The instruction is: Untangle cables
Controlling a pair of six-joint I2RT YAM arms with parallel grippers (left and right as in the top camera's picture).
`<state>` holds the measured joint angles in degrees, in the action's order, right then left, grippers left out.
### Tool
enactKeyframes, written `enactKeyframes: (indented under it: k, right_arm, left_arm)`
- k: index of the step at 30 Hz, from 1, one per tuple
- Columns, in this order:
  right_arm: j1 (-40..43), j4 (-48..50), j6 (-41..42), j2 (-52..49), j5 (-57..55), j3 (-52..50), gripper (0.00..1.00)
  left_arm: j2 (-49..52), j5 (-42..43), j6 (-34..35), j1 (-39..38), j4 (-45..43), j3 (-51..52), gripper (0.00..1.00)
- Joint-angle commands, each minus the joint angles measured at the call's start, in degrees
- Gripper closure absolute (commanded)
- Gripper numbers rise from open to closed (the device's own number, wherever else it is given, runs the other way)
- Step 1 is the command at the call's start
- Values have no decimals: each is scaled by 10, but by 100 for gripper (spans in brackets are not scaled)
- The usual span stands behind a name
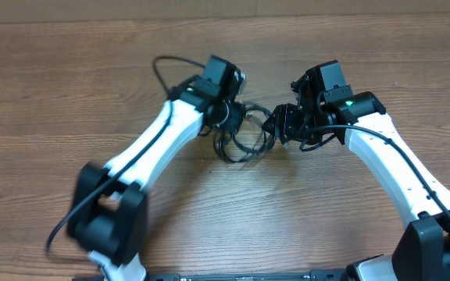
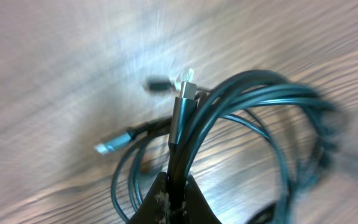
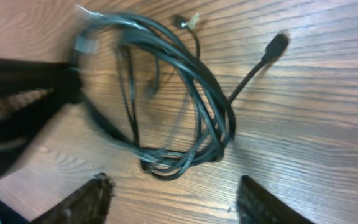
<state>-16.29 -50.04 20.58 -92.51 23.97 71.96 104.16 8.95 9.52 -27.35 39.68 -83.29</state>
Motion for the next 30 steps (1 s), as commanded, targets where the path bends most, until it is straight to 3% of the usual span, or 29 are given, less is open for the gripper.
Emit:
enactKeyframes:
  k: [1,7,12,15,20,22,25,30]
  right_arm:
    - [3,1,-60,12,123,34,29]
    - [13,-31,-89,12,285,125,29]
    - [13,-27,-104,12,269,160,29]
    - [5,-18,-86,11,214,158,34]
    - [-61,-10,-87,-5,132,158,34]
    - [-84,-12,-12,-17,86,157,44]
    - [-95,-13,121,-25,10,156,44]
    - [-97,23,233,-28,-7,154,42]
  left_arm:
    - [-95,-8,19,3,13,-24,96]
    - [-162,-81,73,34,72,-24,96]
    - [-163,-80,146,72,121,-24,96]
    - [-163,-55,185,83,130,-24,96]
    - [-163,-4,195,84,129,-24,96]
    - [-163,-6,253,91,128,-24,96]
    - [-163,-6,406,118,121,-24,96]
    - [-163,-3,620,146,115,-23,96]
